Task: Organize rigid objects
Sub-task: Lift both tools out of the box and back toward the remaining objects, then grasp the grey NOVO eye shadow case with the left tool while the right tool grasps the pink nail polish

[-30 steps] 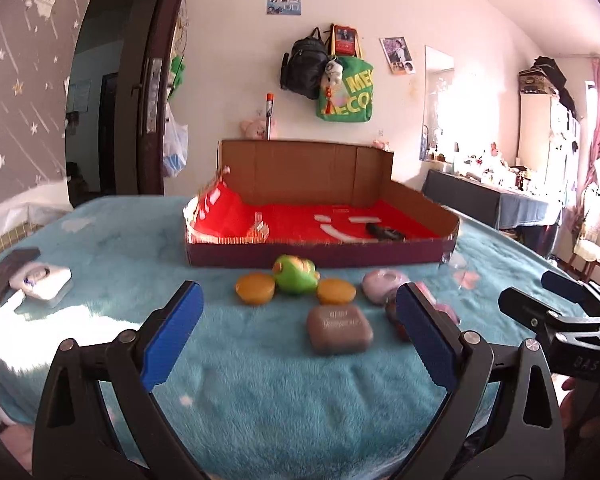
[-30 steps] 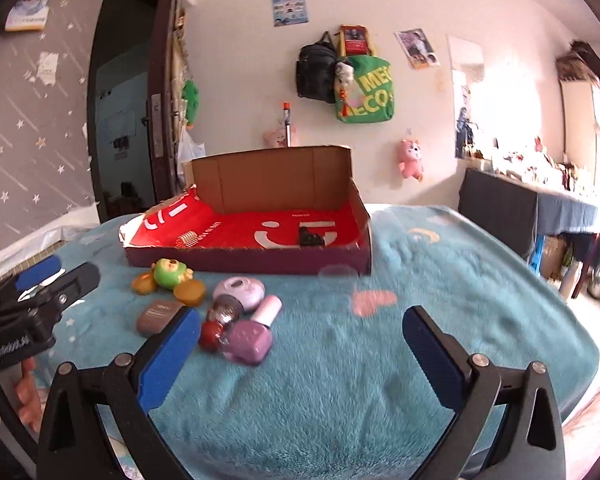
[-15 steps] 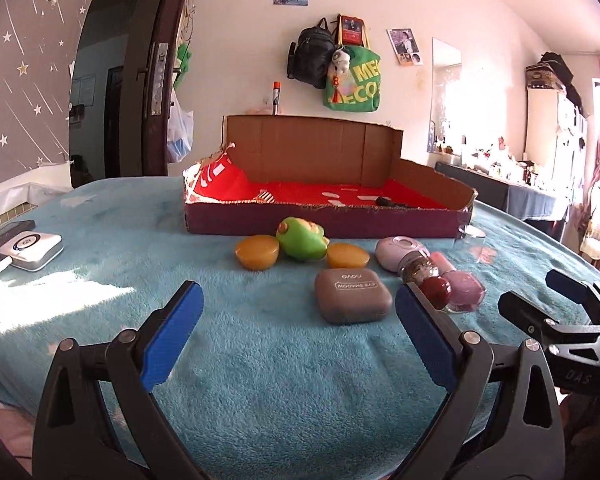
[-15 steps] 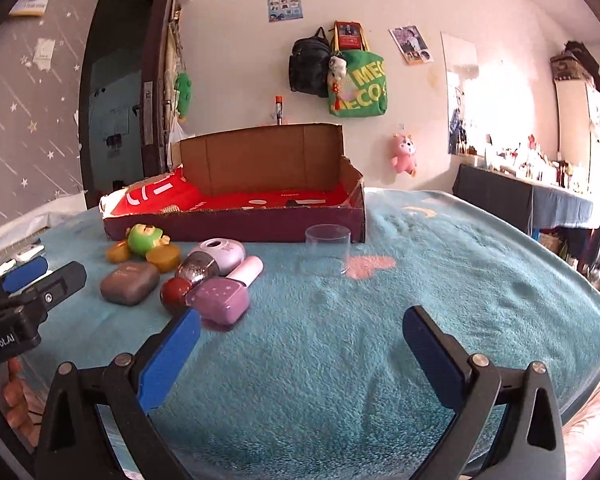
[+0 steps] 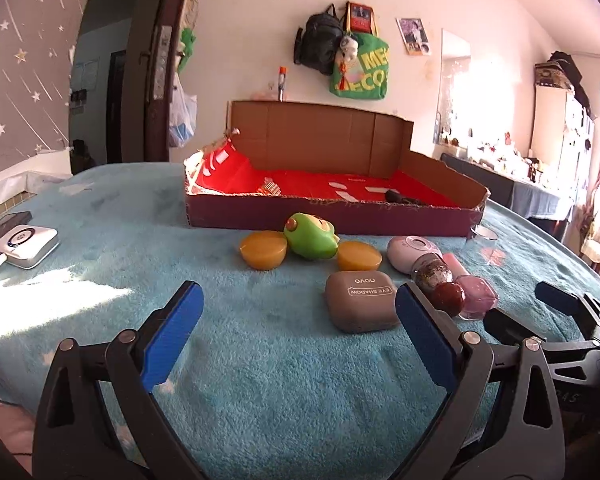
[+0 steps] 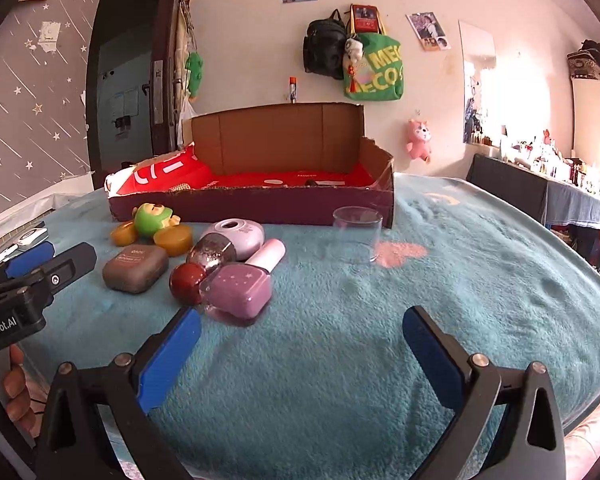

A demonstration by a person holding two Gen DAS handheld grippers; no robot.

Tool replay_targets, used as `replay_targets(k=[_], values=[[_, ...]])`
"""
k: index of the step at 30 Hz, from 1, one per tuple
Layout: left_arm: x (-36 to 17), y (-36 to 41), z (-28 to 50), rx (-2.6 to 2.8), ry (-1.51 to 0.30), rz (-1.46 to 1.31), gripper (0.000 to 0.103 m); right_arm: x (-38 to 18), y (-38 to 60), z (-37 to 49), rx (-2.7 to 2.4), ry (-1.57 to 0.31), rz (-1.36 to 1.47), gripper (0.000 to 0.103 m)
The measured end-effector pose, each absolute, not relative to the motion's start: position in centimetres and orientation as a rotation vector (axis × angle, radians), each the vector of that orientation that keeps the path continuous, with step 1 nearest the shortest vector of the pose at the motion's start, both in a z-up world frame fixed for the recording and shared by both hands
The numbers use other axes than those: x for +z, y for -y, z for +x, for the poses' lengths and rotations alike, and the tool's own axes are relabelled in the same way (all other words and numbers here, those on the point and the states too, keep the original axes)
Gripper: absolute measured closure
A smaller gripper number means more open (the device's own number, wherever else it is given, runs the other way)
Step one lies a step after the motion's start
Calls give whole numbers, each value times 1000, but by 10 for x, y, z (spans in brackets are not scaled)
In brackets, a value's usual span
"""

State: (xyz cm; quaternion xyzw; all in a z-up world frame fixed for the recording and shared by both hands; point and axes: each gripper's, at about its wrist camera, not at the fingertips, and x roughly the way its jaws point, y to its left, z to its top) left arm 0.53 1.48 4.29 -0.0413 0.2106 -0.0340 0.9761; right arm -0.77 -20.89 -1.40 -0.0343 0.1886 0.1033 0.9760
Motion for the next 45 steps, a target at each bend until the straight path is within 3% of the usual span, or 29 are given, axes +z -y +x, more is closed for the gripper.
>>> replay_targets(k=[20,31,33,35,39,45], values=[[43,1,66,-205,-748,-38,4,-1,203,38,226,-565,-9,0],[44,-10,75,-227,-783,-26,6,7,228,43,184,-608,21,0],[44,-4,78,-247,-783,-17,10,8,227,45,201,-612,21,0],[44,3,81,-269,-789,-2,21,9,224,49,223,-618,17,1],[43,11,89,-292,-808,-4,31,10,218,59,263,-646,0,18],[43,15,99,-294,-812,-4,54,7,206,64,276,-645,-54,32]])
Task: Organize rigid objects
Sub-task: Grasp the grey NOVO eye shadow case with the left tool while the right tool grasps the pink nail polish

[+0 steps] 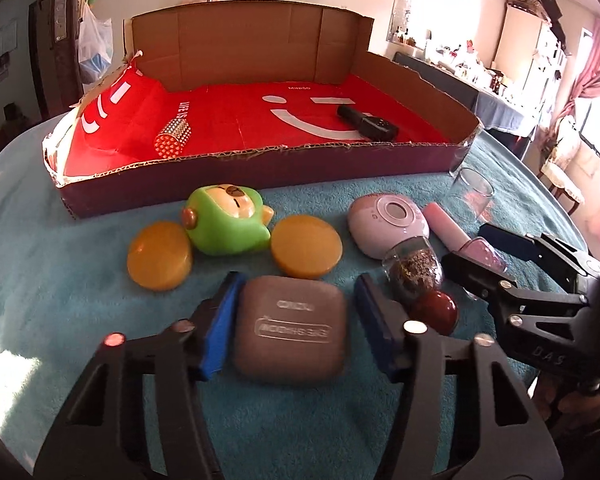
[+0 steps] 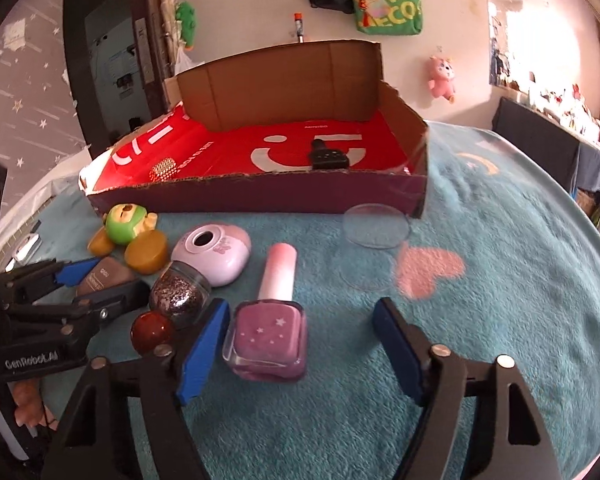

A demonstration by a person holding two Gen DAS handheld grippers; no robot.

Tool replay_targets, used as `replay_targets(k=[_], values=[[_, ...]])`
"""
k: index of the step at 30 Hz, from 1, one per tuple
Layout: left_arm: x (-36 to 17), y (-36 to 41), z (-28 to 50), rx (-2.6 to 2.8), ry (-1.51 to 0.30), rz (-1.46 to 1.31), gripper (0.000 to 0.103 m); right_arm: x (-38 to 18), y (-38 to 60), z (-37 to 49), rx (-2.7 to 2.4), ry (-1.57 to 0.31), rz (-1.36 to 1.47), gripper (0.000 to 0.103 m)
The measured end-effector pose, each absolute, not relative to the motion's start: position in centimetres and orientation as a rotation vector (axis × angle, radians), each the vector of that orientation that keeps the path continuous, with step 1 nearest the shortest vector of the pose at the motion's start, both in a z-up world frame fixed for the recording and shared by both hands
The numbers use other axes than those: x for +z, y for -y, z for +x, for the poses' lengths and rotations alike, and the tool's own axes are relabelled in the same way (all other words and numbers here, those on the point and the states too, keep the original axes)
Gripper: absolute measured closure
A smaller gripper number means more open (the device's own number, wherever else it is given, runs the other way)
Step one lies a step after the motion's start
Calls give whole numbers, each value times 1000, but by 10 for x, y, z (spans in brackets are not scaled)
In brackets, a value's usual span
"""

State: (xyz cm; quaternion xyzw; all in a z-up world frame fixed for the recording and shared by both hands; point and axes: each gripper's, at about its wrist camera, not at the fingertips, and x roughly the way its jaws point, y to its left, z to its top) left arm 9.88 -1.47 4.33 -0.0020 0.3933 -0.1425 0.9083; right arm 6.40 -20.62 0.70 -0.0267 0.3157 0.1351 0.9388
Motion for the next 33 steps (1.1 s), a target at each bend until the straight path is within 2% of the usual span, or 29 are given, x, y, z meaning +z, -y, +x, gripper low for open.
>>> replay_targets(k=[2,3,4,33], values=[[43,13,100,-303,-814,-22,54,6,201,63,288,-638,-80,44],[44,11,100,-306,-814,-33,54,7,199,62,308,-635,-84,56],[44,10,100,-309,-814,-44,54,7,197,60,329,-634,-91,64],[60,3,88,-335,-773,-59,54,17,197,51,364,-606,-82,65]])
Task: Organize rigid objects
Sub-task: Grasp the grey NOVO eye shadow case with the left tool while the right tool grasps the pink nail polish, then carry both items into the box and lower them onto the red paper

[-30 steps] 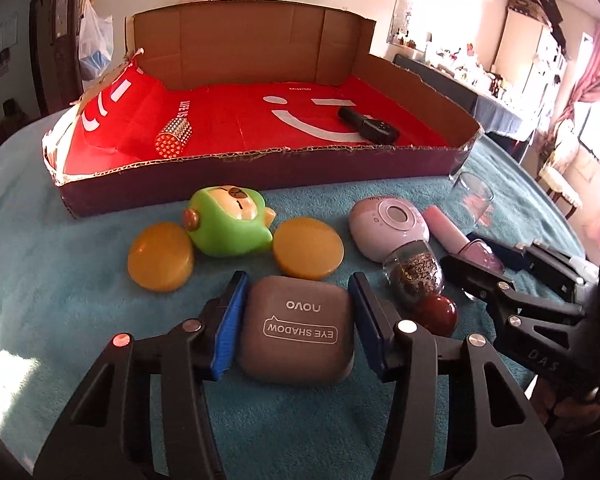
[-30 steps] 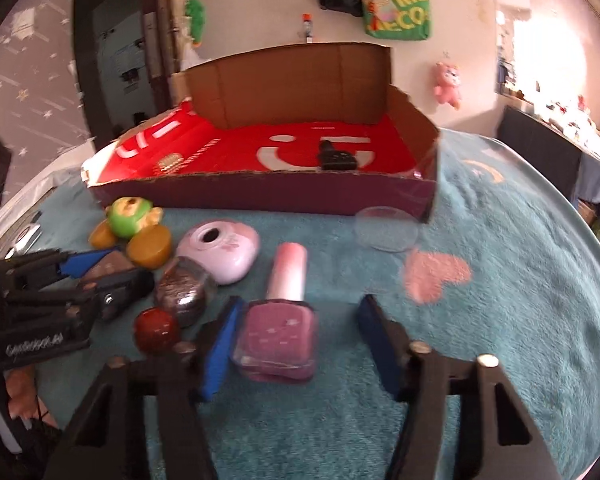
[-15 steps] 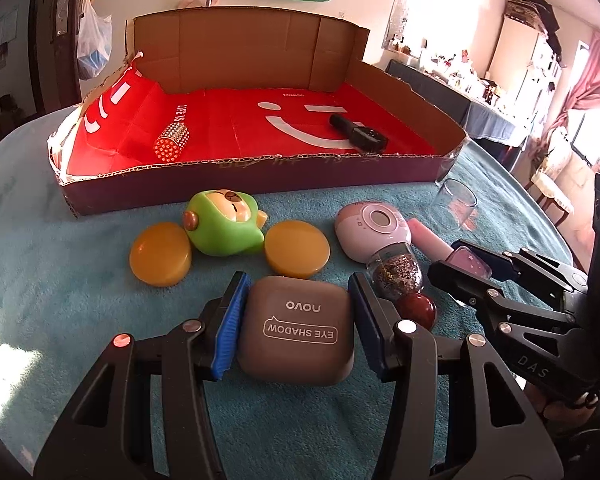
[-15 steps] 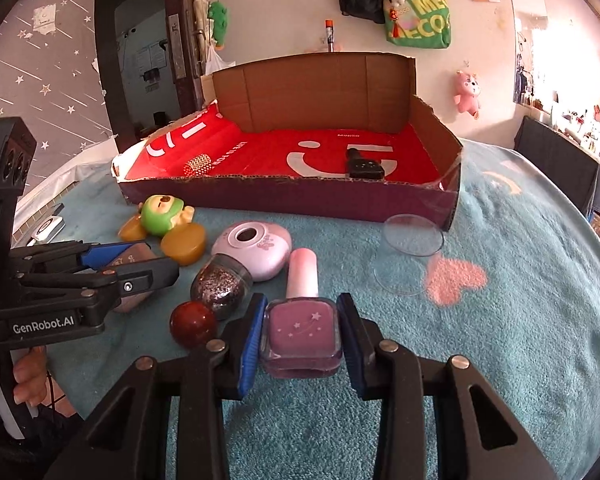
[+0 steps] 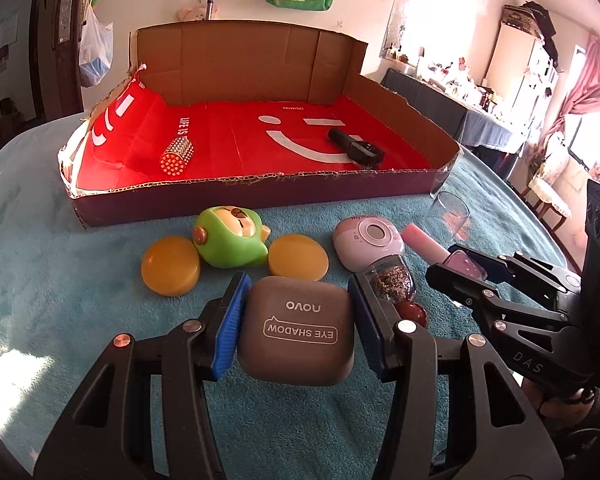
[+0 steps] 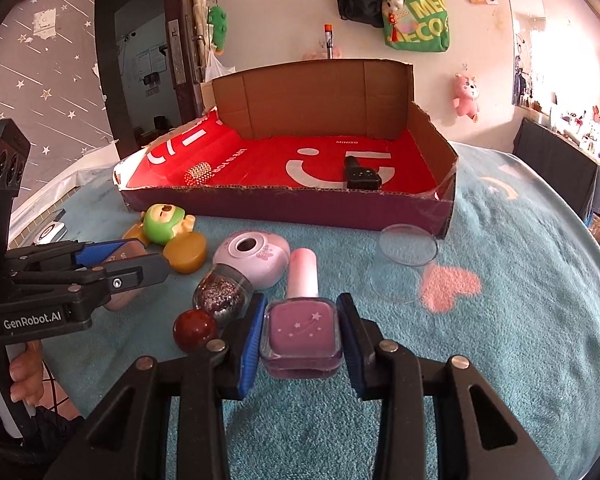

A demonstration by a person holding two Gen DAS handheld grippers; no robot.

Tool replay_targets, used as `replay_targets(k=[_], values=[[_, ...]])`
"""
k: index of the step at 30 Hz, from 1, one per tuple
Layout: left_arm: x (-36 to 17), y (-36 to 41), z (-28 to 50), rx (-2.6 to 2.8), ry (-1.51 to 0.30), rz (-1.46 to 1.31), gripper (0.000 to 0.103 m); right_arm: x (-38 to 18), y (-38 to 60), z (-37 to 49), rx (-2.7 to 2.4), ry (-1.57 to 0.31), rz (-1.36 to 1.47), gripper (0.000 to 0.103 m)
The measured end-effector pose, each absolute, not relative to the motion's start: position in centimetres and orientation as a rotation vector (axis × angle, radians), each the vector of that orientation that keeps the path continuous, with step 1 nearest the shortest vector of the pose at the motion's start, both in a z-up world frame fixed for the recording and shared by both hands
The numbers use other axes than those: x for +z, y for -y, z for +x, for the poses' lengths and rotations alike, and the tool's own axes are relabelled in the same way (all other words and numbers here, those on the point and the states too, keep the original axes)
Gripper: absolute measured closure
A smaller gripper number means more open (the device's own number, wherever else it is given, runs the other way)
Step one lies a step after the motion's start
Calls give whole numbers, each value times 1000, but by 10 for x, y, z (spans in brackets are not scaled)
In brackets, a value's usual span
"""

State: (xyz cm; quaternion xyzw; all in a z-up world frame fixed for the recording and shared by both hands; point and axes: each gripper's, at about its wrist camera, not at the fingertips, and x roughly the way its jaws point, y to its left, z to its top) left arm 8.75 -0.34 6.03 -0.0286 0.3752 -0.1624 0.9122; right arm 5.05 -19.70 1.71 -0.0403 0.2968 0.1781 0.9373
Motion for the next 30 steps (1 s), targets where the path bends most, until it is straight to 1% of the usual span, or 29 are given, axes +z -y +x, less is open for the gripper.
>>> replay_targets(k=[7,15,24,30], values=[[62,3,86,-341,-772,-63,54,16,198,51,370,-619,-72,65],[75,1,82,-350,-732,-64,54,22,199,52,371,-600,-64,65],[77,0,85,-355,-741,-76,54,21,199,54,374,-608,-57,65],[91,-9,99,-369,-719,-117,54,34,195,59,390,-576,-56,65]])
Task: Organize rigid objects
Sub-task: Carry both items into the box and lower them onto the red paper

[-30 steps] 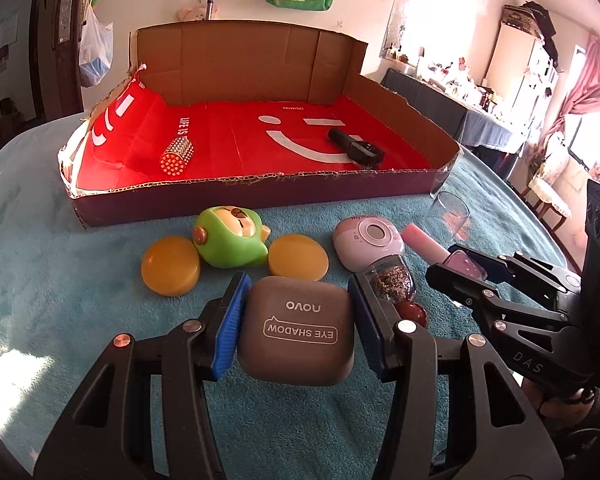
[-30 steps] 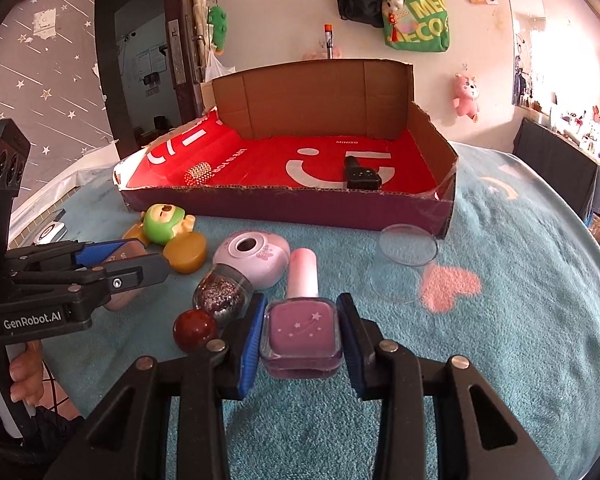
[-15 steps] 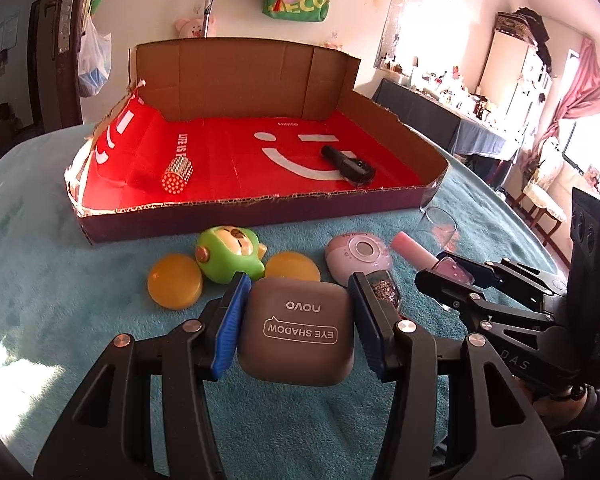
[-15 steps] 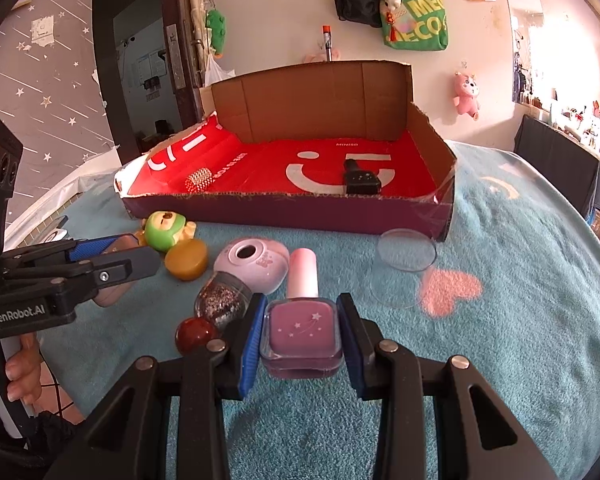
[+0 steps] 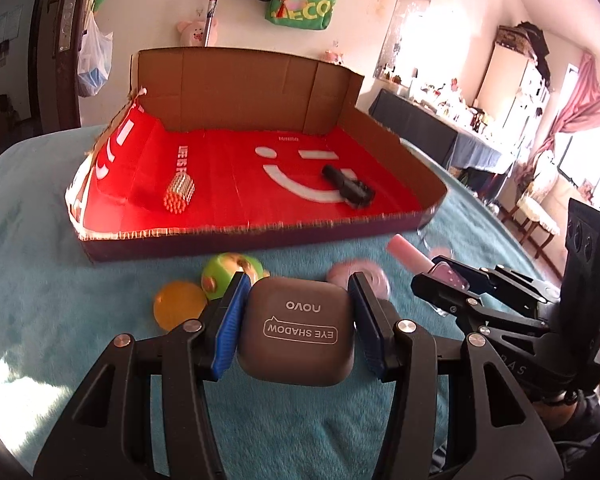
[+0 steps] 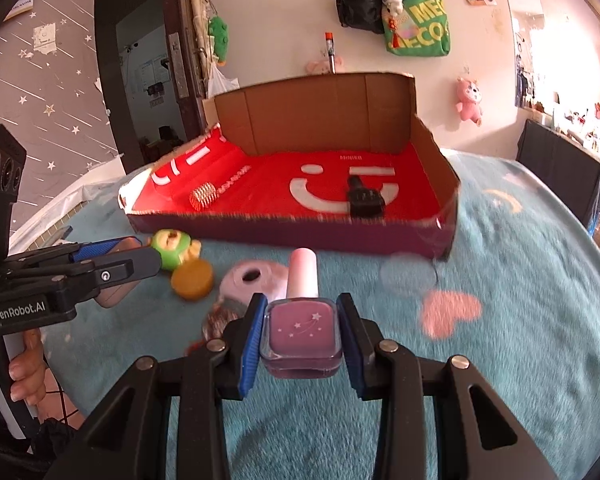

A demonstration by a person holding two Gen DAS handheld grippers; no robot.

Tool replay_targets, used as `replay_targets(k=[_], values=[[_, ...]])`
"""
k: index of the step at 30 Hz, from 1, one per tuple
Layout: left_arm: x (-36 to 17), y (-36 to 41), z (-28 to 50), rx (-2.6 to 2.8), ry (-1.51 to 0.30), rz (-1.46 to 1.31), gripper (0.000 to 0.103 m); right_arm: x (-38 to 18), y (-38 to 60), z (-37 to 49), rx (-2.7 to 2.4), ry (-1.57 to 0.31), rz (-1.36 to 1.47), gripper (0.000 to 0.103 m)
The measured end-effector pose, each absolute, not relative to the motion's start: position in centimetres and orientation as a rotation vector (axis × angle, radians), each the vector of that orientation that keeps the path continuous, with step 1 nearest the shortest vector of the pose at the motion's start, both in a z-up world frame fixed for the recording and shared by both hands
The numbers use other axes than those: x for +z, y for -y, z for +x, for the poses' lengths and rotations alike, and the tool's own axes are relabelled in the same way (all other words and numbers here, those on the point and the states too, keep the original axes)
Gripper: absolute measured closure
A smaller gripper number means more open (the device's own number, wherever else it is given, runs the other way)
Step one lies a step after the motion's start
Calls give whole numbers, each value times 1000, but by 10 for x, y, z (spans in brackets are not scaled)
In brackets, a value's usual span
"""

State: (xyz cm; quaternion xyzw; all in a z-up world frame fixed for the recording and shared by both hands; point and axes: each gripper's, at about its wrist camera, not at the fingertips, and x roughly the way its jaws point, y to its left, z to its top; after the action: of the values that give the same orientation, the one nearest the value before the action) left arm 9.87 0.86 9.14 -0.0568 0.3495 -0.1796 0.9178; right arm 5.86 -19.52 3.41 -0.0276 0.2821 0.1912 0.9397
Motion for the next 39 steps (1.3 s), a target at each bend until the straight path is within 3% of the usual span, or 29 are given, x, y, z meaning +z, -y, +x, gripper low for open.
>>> replay_targets(k=[12,22,39], values=[[110,-8,186,-481,-780,-104,54,75,170,131,481,-581,-51,65],[89,5,261,-545,-919,2,54,65,153,204,524,-714,-54,65],[63,5,293,-564,-1037,30,54,47,140,236,525,-827,-100,65]])
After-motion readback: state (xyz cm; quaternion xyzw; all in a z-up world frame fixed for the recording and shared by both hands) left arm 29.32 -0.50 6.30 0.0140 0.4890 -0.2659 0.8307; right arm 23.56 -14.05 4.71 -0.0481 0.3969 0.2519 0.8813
